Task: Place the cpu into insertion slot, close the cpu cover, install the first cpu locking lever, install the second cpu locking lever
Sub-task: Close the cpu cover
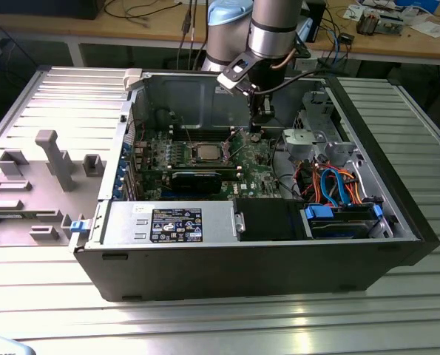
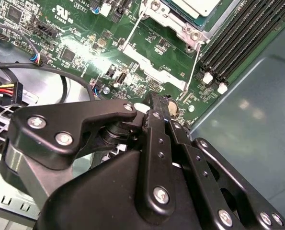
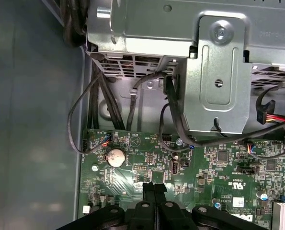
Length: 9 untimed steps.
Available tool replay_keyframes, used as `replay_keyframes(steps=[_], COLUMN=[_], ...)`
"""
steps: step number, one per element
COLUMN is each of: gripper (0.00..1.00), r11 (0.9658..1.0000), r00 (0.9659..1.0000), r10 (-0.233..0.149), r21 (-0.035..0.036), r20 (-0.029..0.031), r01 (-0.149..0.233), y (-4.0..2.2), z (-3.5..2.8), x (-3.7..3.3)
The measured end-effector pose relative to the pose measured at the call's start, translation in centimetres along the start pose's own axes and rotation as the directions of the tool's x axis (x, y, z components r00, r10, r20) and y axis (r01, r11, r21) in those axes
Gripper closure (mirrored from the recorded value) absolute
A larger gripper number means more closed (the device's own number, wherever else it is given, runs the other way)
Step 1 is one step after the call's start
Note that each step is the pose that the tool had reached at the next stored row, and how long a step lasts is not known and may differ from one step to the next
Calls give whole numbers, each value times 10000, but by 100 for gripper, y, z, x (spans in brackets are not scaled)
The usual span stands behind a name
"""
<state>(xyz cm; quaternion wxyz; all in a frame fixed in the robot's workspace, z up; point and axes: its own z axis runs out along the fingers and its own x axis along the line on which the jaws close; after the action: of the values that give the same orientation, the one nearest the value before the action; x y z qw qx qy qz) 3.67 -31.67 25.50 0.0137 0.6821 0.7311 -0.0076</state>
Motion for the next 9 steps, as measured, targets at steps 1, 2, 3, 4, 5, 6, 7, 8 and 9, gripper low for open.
replay_keyframes(steps=[1, 2, 3, 4, 5, 6, 7, 8, 9], gripper=[89, 89, 89, 89, 89, 89, 89, 89, 89], r11=[10000, 10000, 10000, 10000, 10000, 10000, 10000, 10000, 10000], r00=[10000, 10000, 10000, 10000, 10000, 10000, 10000, 10000, 10000], r10=[-1, 1, 1, 0, 0, 0, 0, -1, -1], r21=[0, -1, -1, -1, -1, -1, -2, 0, 0], r20=[2, 0, -1, -1, -1, -2, -3, 0, 1], r01=[1, -1, -1, 0, 0, 0, 0, 1, 1], y=[-4, -17, -28, -35, -42, -52, -63, -88, -107], z=[6, 17, 22, 26, 29, 32, 33, 34, 34], x=[-6, -28, -43, -51, -58, -62, -64, -66, -66])
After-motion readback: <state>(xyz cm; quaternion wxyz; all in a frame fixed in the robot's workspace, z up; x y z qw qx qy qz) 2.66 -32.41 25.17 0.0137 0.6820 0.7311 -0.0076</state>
